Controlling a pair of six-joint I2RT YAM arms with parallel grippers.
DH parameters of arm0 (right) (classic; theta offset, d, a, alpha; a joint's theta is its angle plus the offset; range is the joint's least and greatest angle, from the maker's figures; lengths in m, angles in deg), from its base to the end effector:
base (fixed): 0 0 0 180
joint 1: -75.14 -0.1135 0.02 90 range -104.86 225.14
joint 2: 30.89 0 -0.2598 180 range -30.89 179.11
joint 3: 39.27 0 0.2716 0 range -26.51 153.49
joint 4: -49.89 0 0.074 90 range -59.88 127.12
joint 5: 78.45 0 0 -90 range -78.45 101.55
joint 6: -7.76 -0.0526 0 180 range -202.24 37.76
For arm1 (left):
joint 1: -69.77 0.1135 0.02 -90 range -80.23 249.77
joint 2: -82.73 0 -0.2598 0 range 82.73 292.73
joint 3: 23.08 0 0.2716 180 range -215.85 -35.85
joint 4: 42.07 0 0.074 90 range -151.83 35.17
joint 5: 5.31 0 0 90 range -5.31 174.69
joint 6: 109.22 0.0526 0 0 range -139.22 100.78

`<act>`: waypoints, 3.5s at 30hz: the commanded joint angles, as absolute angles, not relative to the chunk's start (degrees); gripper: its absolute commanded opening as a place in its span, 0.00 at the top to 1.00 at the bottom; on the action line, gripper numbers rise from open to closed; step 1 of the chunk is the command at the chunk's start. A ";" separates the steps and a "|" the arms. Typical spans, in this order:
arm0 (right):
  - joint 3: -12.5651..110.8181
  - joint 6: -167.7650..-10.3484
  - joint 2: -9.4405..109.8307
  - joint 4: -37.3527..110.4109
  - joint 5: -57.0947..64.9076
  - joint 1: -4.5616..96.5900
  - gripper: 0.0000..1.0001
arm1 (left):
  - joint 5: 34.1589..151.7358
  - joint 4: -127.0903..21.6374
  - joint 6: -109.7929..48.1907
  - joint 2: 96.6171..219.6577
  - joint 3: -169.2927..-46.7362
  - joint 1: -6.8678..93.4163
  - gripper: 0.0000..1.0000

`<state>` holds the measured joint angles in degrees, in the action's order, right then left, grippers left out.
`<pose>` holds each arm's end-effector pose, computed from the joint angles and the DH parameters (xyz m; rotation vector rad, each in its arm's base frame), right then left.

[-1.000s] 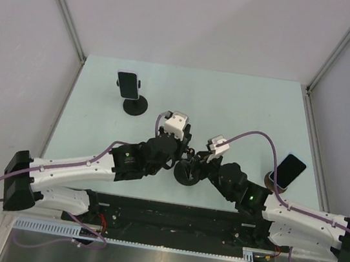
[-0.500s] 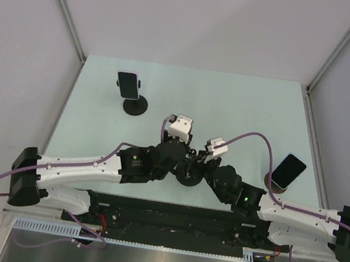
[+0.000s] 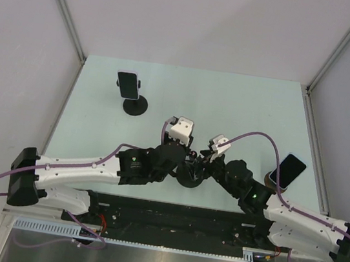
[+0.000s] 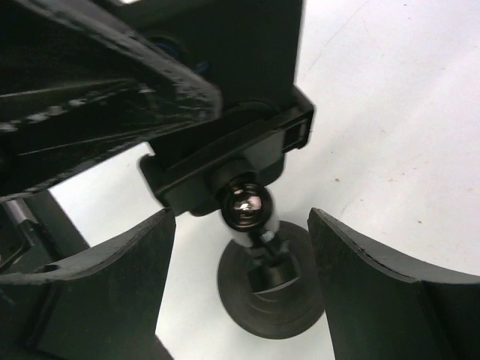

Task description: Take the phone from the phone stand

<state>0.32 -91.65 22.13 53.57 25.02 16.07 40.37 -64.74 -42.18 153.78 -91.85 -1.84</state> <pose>0.1396 0.2092 0.2368 -0.5851 1.6854 0.6686 0.1321 -0.2809 0.3013 0.3210 1.8651 -0.3522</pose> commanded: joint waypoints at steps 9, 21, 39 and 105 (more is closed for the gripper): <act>-0.32 -85.24 25.27 56.54 18.59 19.77 0.23 | 42.76 -60.37 -42.78 150.67 -92.45 -3.09 1.00; 0.30 -83.82 34.33 68.15 9.71 23.19 0.84 | 46.01 -60.37 -40.06 149.36 -90.96 -2.21 1.00; -0.23 -80.40 34.42 65.07 5.04 23.55 1.00 | 54.01 -60.28 -25.74 136.35 -81.99 12.82 1.00; 2.76 -91.03 33.27 72.89 51.44 5.27 0.42 | 30.90 -60.19 -60.80 153.66 -96.05 -3.97 1.00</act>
<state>1.37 -92.35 31.29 65.88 44.21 4.53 30.93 -65.70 -57.55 154.65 -91.59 -2.30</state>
